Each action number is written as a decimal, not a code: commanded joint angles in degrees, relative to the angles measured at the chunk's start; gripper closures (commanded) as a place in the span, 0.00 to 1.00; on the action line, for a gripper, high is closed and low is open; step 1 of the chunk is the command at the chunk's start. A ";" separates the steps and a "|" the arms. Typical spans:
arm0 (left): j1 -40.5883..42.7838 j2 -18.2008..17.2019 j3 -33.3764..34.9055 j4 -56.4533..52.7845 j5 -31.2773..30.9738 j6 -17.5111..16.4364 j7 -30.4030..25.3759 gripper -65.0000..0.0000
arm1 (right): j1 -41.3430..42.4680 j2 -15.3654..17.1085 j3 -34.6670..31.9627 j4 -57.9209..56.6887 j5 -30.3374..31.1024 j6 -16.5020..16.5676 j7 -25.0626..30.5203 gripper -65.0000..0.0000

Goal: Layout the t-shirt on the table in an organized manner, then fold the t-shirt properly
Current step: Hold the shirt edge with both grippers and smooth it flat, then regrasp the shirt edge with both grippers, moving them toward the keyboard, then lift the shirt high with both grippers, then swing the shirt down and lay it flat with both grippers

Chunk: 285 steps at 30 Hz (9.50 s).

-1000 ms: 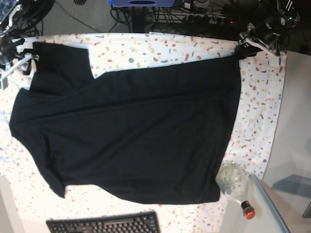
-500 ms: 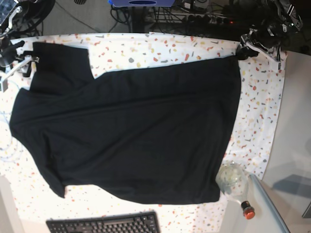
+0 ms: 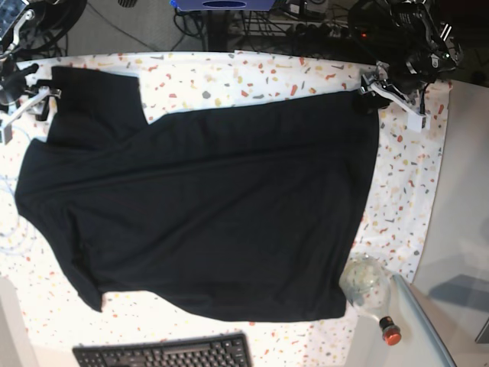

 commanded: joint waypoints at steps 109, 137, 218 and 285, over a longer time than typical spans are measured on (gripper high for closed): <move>-2.48 -0.33 7.81 22.09 1.17 11.93 5.51 1.00 | 13.56 -3.01 -4.73 10.52 0.31 0.03 -26.47 1.00; -18.48 -1.38 8.16 2.66 3.63 15.00 -0.46 1.00 | 30.36 6.22 -8.07 -18.22 0.22 0.03 -9.32 1.00; -13.74 -4.29 11.41 -12.99 -6.48 14.92 -20.24 1.00 | 27.98 4.37 33.52 -34.40 11.21 0.03 -4.75 0.55; -76.86 -6.83 41.83 -15.80 -13.25 28.89 -14.53 1.00 | 78.88 33.47 -15.98 -28.33 11.12 -7.22 -15.30 1.00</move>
